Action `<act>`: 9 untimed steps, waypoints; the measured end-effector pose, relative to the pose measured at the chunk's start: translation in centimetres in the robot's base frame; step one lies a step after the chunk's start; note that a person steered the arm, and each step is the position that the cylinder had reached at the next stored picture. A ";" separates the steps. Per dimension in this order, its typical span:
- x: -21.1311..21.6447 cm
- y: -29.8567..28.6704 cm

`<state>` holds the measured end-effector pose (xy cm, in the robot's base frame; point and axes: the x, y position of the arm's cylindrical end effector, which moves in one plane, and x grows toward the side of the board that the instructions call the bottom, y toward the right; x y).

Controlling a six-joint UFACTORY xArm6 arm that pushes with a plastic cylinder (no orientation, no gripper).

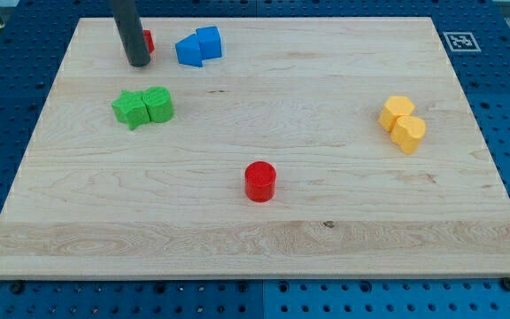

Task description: Push red star to the top

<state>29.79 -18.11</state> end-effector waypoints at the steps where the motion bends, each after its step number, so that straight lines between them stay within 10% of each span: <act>1: 0.1 -1.3; 9: -4.5 3.3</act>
